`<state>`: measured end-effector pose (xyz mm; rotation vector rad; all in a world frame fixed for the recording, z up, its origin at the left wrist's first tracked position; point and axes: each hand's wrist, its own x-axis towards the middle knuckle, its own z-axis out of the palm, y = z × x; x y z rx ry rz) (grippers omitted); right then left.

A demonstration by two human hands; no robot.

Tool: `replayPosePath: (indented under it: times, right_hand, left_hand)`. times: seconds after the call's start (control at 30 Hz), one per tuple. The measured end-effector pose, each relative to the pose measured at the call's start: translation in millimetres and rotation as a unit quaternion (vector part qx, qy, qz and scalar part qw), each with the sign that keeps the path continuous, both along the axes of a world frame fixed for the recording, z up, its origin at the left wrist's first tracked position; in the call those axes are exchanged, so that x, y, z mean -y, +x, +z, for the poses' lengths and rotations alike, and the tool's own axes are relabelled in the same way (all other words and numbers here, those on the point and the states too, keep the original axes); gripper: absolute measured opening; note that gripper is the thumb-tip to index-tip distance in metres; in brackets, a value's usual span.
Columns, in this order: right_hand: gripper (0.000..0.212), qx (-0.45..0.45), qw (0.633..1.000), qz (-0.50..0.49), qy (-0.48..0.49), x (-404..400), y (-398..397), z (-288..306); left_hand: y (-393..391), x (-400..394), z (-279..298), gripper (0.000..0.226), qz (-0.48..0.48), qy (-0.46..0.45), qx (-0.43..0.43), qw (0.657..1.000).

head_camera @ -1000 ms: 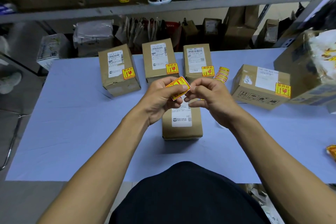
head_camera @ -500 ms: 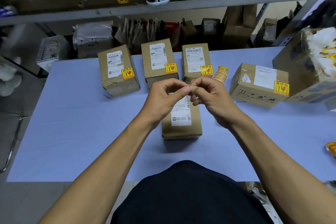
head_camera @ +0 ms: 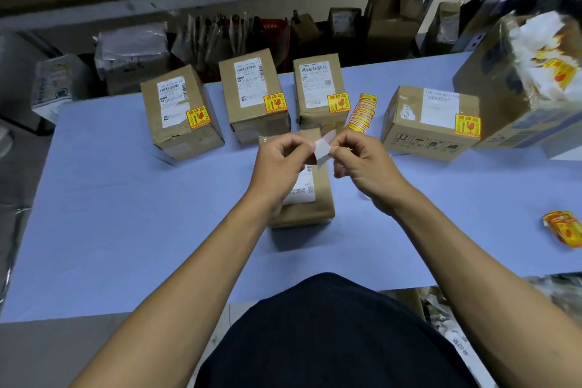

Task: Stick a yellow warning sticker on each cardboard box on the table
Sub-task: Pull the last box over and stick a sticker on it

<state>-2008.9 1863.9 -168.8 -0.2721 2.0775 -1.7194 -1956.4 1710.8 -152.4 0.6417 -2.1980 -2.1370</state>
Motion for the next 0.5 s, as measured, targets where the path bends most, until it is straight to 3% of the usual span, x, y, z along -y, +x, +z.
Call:
replayPosePath:
  times: [0.13, 0.5]
  right_hand:
    - [0.02, 0.059, 0.994, -0.052, 0.071, -18, -5, -28]
    - [0.022, 0.172, 0.929, -0.139, 0.297, -65, -2, -110]
  left_hand:
    - [-2, 3, -11, 0.021, 0.076, 0.037, 0.086, 0.993]
    - [20, 30, -18, 0.019, 0.133, 0.017, 0.132, 0.982]
